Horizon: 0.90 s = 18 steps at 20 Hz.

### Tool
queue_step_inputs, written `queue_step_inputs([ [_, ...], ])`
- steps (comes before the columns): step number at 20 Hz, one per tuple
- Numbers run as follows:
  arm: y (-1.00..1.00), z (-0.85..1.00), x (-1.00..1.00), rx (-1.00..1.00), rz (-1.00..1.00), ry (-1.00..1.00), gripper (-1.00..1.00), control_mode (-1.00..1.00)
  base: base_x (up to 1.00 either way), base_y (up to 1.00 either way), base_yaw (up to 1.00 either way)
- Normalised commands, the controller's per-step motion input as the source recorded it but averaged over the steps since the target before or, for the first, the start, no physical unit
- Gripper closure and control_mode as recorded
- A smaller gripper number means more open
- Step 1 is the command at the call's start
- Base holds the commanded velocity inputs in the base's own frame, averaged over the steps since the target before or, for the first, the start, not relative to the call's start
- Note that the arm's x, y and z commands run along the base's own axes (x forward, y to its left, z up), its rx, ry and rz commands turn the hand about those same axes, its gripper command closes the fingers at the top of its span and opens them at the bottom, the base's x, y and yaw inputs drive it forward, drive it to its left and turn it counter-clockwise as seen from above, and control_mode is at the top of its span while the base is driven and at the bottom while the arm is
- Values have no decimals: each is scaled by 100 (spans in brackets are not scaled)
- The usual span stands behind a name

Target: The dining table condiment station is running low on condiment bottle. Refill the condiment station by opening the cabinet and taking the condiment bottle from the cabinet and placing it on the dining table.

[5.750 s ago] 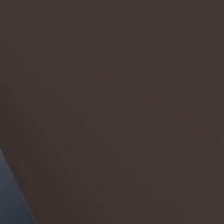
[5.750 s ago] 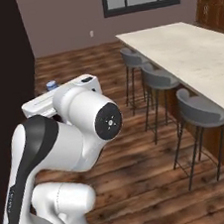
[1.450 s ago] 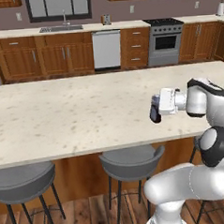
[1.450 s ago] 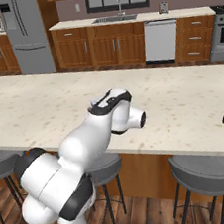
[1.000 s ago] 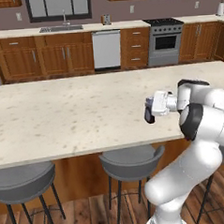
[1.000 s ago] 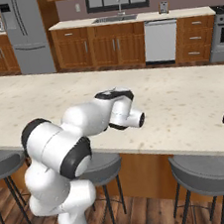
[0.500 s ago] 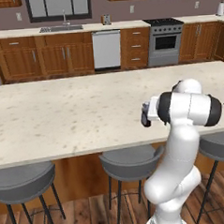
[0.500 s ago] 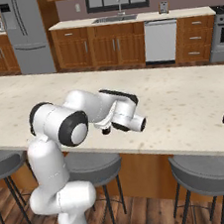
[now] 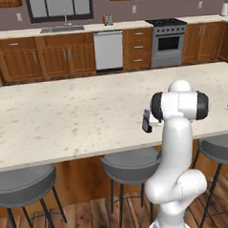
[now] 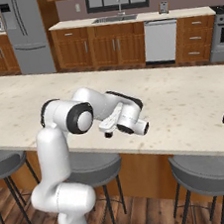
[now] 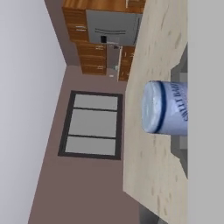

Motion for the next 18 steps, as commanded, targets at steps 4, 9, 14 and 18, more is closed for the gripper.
queue_step_inputs([
  [4, 0, -38, 35, 0, 0, 6, 100, -100, 0, 0, 0],
  [9, 3, -36, 23, -1, 0, 1, 100, -100, 0, 0, 0],
  [14, 31, -52, -53, -13, 0, -13, 100, -100, 0, 0, 0],
  [18, 10, -34, -39, -9, 0, -10, 100, -100, 0, 0, 0],
])
